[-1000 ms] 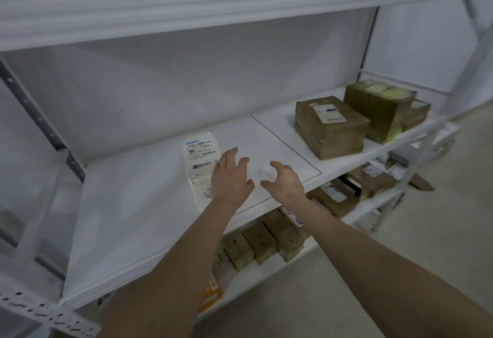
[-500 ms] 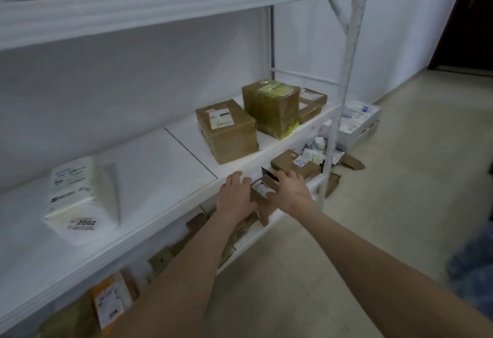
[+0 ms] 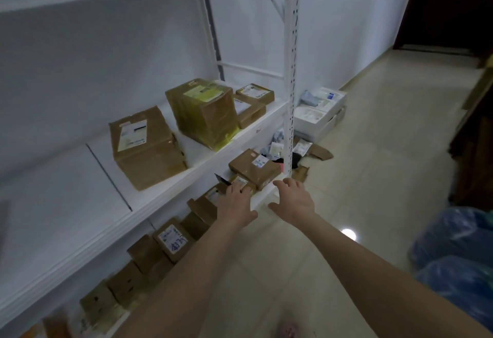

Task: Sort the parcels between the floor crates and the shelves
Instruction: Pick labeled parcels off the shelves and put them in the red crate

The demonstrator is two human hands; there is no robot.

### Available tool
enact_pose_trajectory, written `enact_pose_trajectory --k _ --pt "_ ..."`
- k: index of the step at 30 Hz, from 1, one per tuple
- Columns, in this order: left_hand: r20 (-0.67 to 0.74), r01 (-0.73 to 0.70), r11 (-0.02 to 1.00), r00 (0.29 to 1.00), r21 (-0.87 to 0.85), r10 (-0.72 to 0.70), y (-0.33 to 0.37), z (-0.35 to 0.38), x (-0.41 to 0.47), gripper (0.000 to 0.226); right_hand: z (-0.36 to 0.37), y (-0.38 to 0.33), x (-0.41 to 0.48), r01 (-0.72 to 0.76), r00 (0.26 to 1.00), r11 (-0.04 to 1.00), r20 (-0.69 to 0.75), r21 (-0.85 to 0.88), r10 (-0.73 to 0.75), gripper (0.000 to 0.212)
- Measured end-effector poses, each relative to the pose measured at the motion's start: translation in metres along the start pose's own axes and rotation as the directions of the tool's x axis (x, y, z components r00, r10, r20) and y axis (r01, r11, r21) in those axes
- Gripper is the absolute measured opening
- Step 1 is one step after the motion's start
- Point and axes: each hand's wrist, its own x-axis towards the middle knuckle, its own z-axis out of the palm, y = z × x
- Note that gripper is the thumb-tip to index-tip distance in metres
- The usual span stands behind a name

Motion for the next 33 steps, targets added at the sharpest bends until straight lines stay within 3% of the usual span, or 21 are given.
enact_pose_trajectory --k 10,18,28,33 --pt "0.124 0.027 0.999 0.992 -0.022 -0.024 0.043 0.058 0.172 0.063 0.004 0.089 0.168 -0.018 0.993 1.000 0.118 -0.014 0.020 0.065" --pt "0.226 0.133 0.988 0.967 -0.072 -0.114 0.067 0.111 0.272 0.067 0.042 0.149 0.279 0.023 0.977 1.000 0.212 0.004 -0.023 0.061" --pt "0.331 0.447 0.882 0.863 -0.148 -0.382 0.071 0.215 0.361 0.067 0.147 0.218 0.406 0.261 0.863 0.965 0.455 -0.029 -0.220 0.071" --pt "0.334 0.540 0.830 0.815 -0.141 -0.473 0.066 0.276 0.386 0.068 0.197 0.236 0.458 0.444 0.794 0.891 0.503 -0.097 -0.341 0.076"
